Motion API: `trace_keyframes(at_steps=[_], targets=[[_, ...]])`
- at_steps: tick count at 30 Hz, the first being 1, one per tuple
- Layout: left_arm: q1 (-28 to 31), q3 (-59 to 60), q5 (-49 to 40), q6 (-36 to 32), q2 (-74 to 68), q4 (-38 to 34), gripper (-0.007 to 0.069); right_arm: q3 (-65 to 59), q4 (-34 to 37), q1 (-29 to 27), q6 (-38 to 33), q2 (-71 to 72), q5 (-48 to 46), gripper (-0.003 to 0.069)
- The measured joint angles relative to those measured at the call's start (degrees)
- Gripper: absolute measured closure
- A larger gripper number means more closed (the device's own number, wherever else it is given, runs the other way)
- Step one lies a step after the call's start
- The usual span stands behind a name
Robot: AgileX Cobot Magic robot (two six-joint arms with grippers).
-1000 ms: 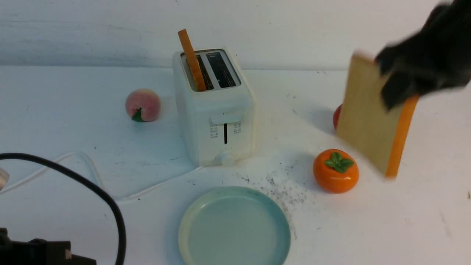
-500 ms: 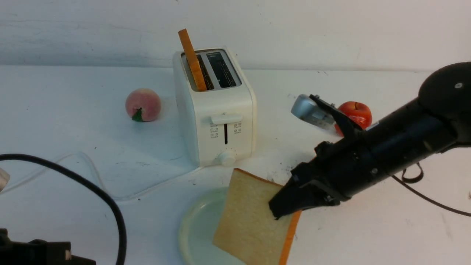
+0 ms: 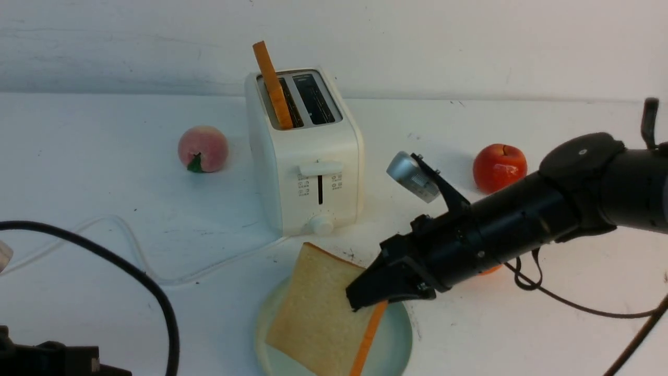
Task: Take toasted bread from bread machine on white table place on plate.
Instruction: 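Place the held slice of bread on top of the slice on the plate with the right gripper, then reach for a toast slice standing in the toaster with the left gripper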
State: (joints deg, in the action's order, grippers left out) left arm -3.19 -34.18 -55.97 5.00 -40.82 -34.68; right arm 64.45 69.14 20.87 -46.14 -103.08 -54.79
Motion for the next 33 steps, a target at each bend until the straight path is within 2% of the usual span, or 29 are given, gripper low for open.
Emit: trace_keyframes(at_steps=[3,7,14,15,22,29,32,33], targets=[[0.0,0.0,0.0,0.0,0.0,0.2,0.0606,0.0,0.2,0.0,0.0,-1.6,-0.1,0.0522],[0.0,0.0,0.0,0.0,0.0,0.2,0.0603,0.0,0.3,0.0,-1.3,-3.6,-0.2,0.0454],[0.0,0.0,0.3,0.0,0.0,0.4,0.0596,0.0,-3.7,0.0,-3.0,-4.6,-0.2,0.0263],[0.0,0.0,0.4,0.0,0.0,0.4,0.0595,0.0,-6.6,0.0,-3.0,-4.6,0.4,0.0202],[0.0,0.0,0.4,0.0,0.0,0.6,0.0588,3.3,-14.9,0.0,-0.5,-5.0,3.0,0.0068],[0.0,0.0,0.4,0.0,0.0,0.9,0.0586,12.6,-27.5,0.0,9.2,-5.0,3.0,0.0065],[0.0,0.0,0.4,0.0,0.0,0.9,0.058,19.8,-39.0,0.0,17.8,-5.1,0.6,0.0074],[0.0,0.0,0.4,0.0,0.0,0.9,0.0578,21.6,-40.9,0.0,19.6,-5.1,-0.7,0.0076]])
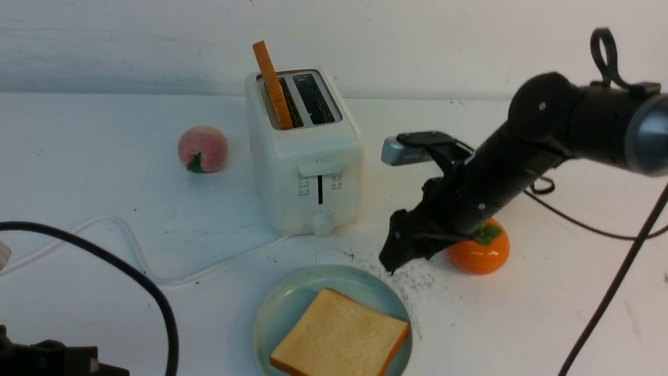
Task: Take toasted bread from bread machine on white table place on plate.
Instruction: 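Reach for a toast slice standing in the toaster with the left gripper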
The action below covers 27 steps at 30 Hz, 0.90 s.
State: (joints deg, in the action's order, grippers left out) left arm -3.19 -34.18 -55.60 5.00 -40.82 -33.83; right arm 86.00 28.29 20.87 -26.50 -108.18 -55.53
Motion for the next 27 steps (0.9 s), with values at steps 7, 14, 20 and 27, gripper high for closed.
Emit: trace_keyframes(at_steps=[7,14,20,27], targets=[[0.0,0.0,1.2,0.0,0.0,-1.4,0.0569,15.7,-16.6,0.0,11.4,0.0,-13.0,0.0232],[0.0,-0.3,8.8,-1.1,-0.6,-14.0,0.0569,22.9,-23.4,-1.1,18.5,2.7,-15.2,0.0659],[0.0,-5.8,6.6,-5.0,-5.0,-13.2,0.0569,19.7,-23.4,-3.6,21.6,11.8,-15.8,0.0678],[0.0,-17.0,3.5,2.3,-12.0,-2.0,0.0569,1.2,-23.2,-7.4,21.7,31.9,-16.2,0.0678]])
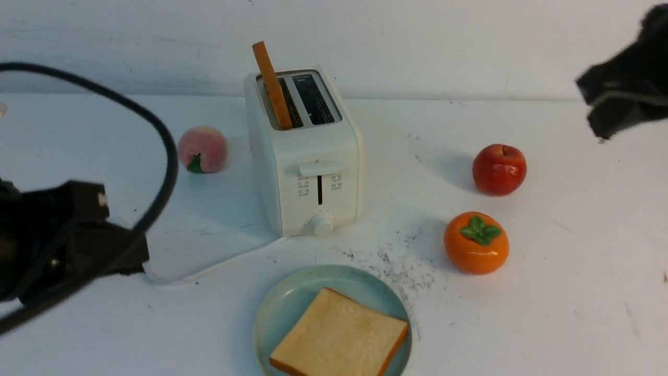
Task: Take toasted bread from bread machine on white table place on plate.
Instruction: 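Reach for a toast slice standing in the toaster with the left gripper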
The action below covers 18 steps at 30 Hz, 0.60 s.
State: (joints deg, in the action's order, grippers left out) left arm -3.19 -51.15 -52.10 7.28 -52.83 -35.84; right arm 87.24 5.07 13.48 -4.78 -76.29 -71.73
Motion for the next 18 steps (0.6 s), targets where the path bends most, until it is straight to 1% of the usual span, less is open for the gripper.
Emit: trace_keyframes(at_steps=[4,6,8,9,10,13,18], targets=[[0.0,-3.5,0.3,0.9,-5.2,4.1,0.0575,-11.3,-1.1,-1.2,-0.1,9.7,0.2,0.0676],[0.0,-5.6,0.3,1.0,-9.0,8.3,0.0594,-16.6,-3.3,-1.2,-0.1,14.9,1.9,0.0676],[0.0,-7.2,0.2,1.6,-11.4,10.6,0.0613,-20.6,-5.1,-1.2,0.4,18.2,3.6,0.0675],[0.0,-9.3,-0.6,2.9,-14.5,12.8,0.0638,-23.6,-7.2,-1.2,1.8,21.9,4.8,0.0675],[0.0,-10.8,-1.3,3.9,-16.7,13.6,0.0638,-25.7,-8.1,-1.2,2.8,24.0,5.1,0.0675],[0.0,-16.2,-2.9,6.7,-21.5,12.8,0.0638,-31.4,-10.3,-1.2,5.2,29.2,5.2,0.0673],[0.0,-28.4,-7.2,8.4,-29.8,7.2,0.0638,-38.9,-14.9,-1.2,5.7,36.7,6.4,0.0668]])
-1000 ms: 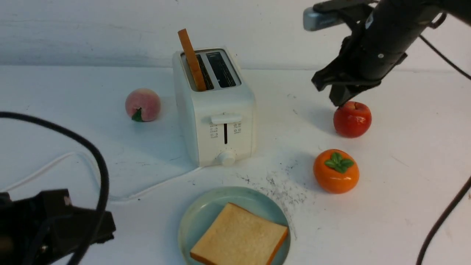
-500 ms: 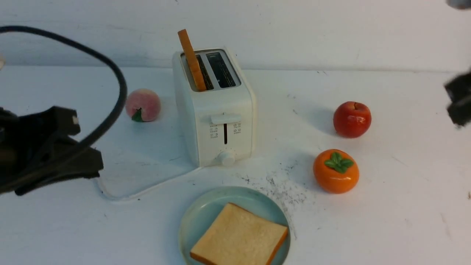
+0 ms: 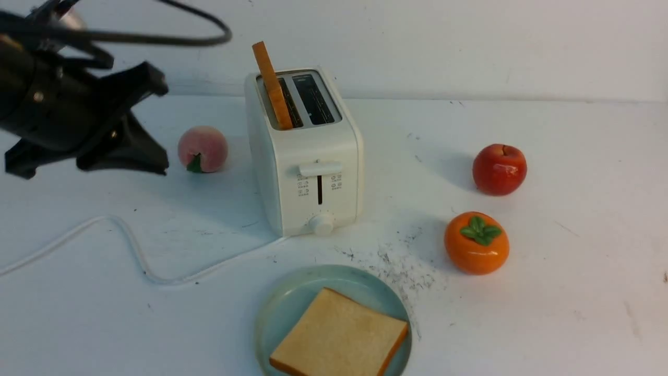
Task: Take toasted bread from bread machine on white table place on plate.
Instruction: 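Reach for a toast slice standing in the toaster with the left gripper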
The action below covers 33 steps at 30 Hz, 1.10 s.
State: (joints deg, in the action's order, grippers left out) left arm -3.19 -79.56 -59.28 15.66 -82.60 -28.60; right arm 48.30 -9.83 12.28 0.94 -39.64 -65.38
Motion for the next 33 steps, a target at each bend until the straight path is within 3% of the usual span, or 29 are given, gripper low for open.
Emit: trace_keyframes(at_steps=[7,14,16,18,23,24,26,29,33], targets=[[-6.5,-15.8,-0.4,3.9,-10.9,1.9,0.0638,-3.6,-0.7,0.0,0.0,5.7,7.8,0.0667],[-16.2,-35.7,-4.9,19.6,-23.3,24.2,0.0636,-3.6,0.1,0.0,0.0,6.5,8.3,0.0667],[-17.8,-38.2,-5.6,21.4,-24.9,28.1,0.0619,-3.7,0.3,0.0,0.0,6.5,8.3,0.0667],[-19.9,-40.4,-5.7,22.3,-26.8,33.5,0.0565,-3.7,0.6,0.0,0.0,6.5,8.3,0.0667],[-23.2,-41.6,-2.1,22.6,-29.6,40.7,0.0379,-3.7,0.6,0.0,0.0,6.5,8.3,0.0665],[-23.2,-41.6,-1.9,22.6,-29.7,40.9,0.037,-3.7,0.6,0.0,0.0,6.5,8.3,0.0664],[-23.4,-41.6,1.2,22.7,-31.2,43.4,0.0269,-3.7,0.6,0.0,0.0,6.5,8.3,0.0664],[-23.4,-41.6,2.6,22.7,-32.5,45.7,0.0197,-3.7,0.6,0.0,0.0,6.5,8.5,0.0662],[-23.4,-41.6,2.9,22.4,-33.6,50.3,0.0164,-3.7,0.6,0.0,0.0,6.5,8.5,0.0659]])
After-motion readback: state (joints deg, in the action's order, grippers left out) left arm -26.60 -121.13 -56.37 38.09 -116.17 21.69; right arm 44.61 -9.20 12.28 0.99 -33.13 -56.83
